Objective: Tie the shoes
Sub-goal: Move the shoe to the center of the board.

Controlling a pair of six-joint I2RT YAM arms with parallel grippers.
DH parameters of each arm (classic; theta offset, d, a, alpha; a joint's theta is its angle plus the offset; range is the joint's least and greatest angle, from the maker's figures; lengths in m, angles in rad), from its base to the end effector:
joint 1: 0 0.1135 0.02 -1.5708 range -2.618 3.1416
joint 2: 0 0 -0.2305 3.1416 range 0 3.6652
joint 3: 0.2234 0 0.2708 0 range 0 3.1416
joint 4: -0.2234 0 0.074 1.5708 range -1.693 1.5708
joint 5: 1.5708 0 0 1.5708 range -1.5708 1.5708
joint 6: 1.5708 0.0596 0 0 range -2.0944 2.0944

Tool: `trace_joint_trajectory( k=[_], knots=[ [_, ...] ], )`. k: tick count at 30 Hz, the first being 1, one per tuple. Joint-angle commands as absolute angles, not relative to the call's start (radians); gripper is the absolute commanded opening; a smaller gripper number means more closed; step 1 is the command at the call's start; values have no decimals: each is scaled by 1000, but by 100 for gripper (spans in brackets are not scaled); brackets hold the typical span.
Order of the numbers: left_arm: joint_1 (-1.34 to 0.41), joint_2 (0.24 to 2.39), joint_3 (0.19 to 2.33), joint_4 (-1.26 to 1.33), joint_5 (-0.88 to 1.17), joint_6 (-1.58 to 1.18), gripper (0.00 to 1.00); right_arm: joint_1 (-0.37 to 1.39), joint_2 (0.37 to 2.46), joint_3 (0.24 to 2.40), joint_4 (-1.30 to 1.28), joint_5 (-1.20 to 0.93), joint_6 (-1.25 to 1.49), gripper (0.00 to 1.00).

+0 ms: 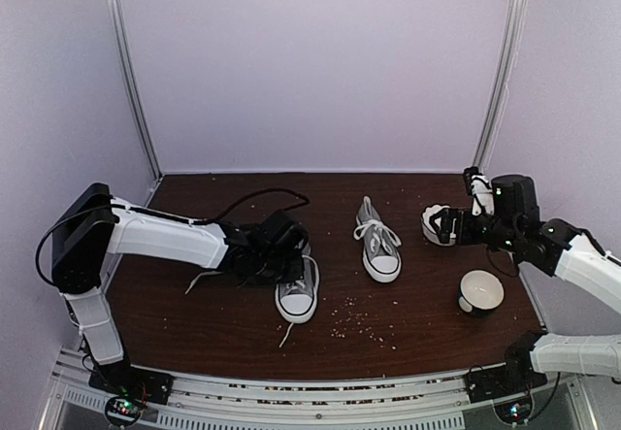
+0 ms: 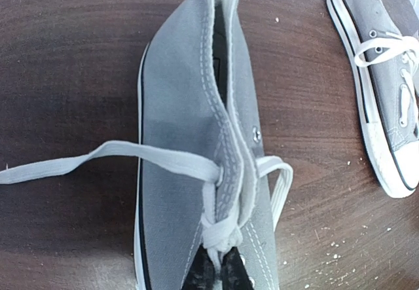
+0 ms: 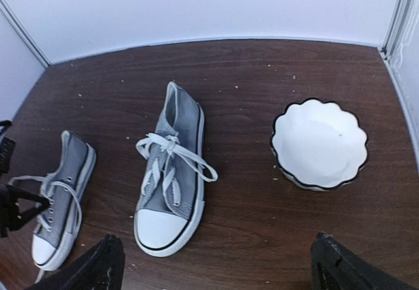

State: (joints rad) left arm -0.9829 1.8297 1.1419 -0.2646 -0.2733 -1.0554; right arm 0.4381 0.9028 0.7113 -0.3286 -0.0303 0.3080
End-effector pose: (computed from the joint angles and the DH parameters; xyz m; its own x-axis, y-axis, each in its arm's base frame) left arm 0.2337 -0.3217 0.1080 -0.8444 -0.2438 -0.4771 -0.0411 0.9173 -0.3960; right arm 0.2381 0.1135 0.2367 -0.5646 0.0701 -0.8224 -0.2903 0.9158 0.2774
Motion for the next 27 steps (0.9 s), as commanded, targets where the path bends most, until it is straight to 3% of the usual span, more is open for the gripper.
trace_joint_trajectory(
  k=[1,3,6,8,11,15,19,23,27],
  knots=[
    [-982,1845,1181,-288,-310,-1094,0,477,971,842,-401,163,158,100],
    [-983,1838,1187,-273,-310,-1042,5,477,1006,885,-382,213,125,99],
    [-983,1815,1222,-257,-264,-899,46,460,1007,899,-287,324,165,100],
    [-983,1783,1222,-253,-255,-831,60,453,975,871,-189,337,164,100],
    [-981,1693,1140,-178,-247,-754,77,450,938,843,-77,158,106,100],
    [-981,1532,1032,-81,-212,-649,84,452,989,903,-163,-120,146,100],
    [-964,1396,995,-237,-291,-567,84,480,1098,963,-323,-340,203,83],
    [-866,1289,954,-466,-310,-509,89,597,1193,990,-474,-289,207,75],
    [-708,1258,821,-471,-137,-459,89,739,1278,969,-536,-143,225,65]
  ],
)
